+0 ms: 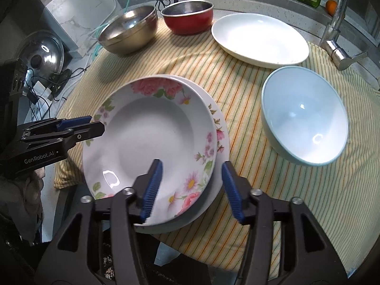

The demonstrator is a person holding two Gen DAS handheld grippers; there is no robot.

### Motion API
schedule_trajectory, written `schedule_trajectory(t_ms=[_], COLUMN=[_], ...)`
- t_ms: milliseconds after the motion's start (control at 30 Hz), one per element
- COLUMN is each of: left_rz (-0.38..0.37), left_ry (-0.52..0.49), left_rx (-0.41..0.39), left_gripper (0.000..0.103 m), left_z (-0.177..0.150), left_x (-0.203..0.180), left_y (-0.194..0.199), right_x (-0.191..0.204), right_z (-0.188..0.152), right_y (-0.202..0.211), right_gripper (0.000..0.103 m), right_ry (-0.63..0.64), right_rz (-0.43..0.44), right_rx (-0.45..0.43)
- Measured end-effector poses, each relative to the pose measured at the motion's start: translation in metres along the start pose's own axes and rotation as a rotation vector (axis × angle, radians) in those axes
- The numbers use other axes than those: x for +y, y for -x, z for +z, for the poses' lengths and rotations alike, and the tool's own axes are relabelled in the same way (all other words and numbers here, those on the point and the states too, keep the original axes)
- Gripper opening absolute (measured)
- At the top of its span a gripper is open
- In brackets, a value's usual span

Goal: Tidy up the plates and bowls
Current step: 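Open both grippers and withdraw from the stacked plates, then move both grippers to the rim of the plain white oval plate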

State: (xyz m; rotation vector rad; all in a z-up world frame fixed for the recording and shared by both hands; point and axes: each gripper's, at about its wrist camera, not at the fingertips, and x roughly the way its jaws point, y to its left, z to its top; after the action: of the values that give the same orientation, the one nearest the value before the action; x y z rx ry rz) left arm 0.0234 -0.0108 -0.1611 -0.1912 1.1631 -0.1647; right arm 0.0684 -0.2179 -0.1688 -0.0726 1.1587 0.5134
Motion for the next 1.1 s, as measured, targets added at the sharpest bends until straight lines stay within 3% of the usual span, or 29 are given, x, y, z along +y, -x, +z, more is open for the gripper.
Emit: schedule_trajectory(t_ms=[67, 133, 200, 500, 767, 1100], left_rz=[-0.004, -0.013, -0.034, -0.067, -0.098, -0.141], left_ry=[0.007, 0.016, 0.026, 0.052, 0.041, 0.03], left_rx=[-0.009, -0.019, -0.03, -0.098, -0.141, -0.147], left_gripper=[0.041, 0.041, 0.041, 0.056, 0.056, 0.056], left_z=[0.003, 0.005, 0.009, 0.036, 0.062, 0.102], left_x=[0.001, 0.002, 0.004, 0.001, -0.013, -0.045], left_y=[0.003, 0.006, 0.01, 0.024, 0.026, 0.002], right_x=[0.0, -0.002, -0.004, -0.033, -0.091, -0.169], right_z=[0.001, 0.003, 0.006, 0.029, 0.052, 0.091], right_y=[0.005, 0.012, 0.019, 0.061, 0.082, 0.075], right_gripper=[0.06, 0.062, 0.072, 0.092, 0.094, 0.094], right_ry=[-0.001, -0.004, -0.01, -0.039, -0.151, -0.279], right_rz=[0.012, 0.024, 0.038, 0.073, 0.077, 0.118], right_rx=[-0.017, -0.041, -0.066, -0.205, -0.266, -0.29])
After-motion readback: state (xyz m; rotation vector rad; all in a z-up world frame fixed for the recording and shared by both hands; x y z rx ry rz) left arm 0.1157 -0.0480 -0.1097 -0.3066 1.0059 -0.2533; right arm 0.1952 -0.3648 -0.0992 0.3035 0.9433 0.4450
